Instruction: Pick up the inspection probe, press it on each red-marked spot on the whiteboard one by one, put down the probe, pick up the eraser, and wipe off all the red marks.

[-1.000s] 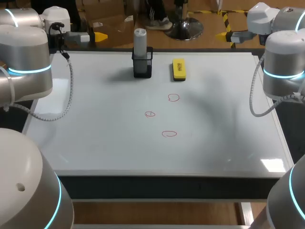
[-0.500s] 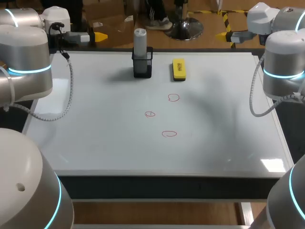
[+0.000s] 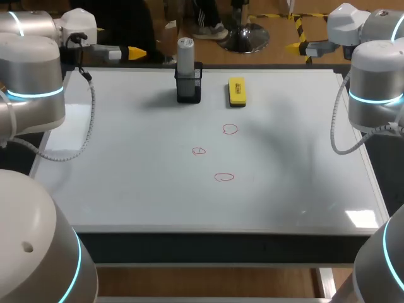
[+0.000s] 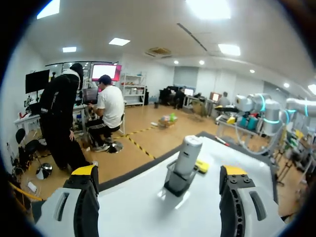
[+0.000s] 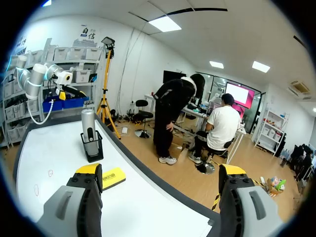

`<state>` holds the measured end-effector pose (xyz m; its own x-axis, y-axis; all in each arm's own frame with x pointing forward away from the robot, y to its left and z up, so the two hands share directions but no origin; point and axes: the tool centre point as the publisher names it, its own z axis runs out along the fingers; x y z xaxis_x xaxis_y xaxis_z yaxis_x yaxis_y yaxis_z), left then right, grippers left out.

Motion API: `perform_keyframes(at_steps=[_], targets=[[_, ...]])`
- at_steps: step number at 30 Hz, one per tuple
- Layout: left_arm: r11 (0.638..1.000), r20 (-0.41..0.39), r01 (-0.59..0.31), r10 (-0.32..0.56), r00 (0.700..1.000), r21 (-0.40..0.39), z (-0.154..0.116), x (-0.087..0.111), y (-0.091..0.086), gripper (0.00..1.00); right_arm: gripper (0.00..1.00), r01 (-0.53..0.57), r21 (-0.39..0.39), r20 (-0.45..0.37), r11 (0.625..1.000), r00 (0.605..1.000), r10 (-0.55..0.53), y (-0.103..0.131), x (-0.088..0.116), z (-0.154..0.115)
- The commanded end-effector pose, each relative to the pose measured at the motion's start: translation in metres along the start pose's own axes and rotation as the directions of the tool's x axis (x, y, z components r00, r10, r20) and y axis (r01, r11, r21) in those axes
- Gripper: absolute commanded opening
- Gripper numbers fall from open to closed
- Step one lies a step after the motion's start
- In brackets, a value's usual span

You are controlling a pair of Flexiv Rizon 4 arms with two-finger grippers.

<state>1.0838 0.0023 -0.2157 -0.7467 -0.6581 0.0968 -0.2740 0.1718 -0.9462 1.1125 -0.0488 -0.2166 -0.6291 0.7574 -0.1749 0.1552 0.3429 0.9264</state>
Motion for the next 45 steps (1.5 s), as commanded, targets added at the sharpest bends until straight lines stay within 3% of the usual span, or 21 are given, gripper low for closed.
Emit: perform_keyframes(at_steps=[1, 8, 13, 18, 27, 37, 45], targets=[[0.998, -0.094, -0.035, 0.039, 0.995, 0.046, -0.006, -0.002, 0.003, 1.00, 1.00, 0.000, 0.002, 0.000, 1.000, 1.000, 0.000, 0.000, 0.000, 0.000], [0.992, -0.273, -0.077, 0.102, 0.956, 0.101, 0.001, 0.014, 0.002, 1.00, 1.00, 0.000, 0.002, 0.000, 1.000, 1.000, 0.000, 0.000, 0.000, 0.000], [0.986, -0.394, -0.077, 0.131, 0.910, 0.150, 0.010, 0.024, 0.001, 1.00, 1.00, 0.000, 0.002, 0.000, 1.000, 1.000, 0.000, 0.000, 0.000, 0.000], [0.980, -0.457, -0.081, 0.157, 0.876, 0.181, 0.018, 0.034, 0.000, 1.00, 1.00, 0.000, 0.002, 0.000, 1.000, 1.000, 0.000, 0.000, 0.000, 0.000], [0.973, -0.587, -0.082, 0.196, 0.786, 0.215, 0.034, 0.050, 0.001, 1.00, 1.00, 0.000, 0.002, 0.000, 1.000, 1.000, 0.000, 0.000, 0.000, 0.000], [0.971, -0.642, -0.029, 0.179, 0.745, 0.237, 0.056, 0.060, 0.004, 1.00, 1.00, 0.000, 0.002, 0.000, 1.000, 1.000, 0.000, 0.000, 0.000, 0.000], [0.970, -0.650, -0.005, 0.166, 0.742, 0.241, 0.073, 0.074, 0.009, 1.00, 1.00, 0.000, 0.002, 0.000, 1.000, 1.000, 0.000, 0.000, 0.000, 0.000]])
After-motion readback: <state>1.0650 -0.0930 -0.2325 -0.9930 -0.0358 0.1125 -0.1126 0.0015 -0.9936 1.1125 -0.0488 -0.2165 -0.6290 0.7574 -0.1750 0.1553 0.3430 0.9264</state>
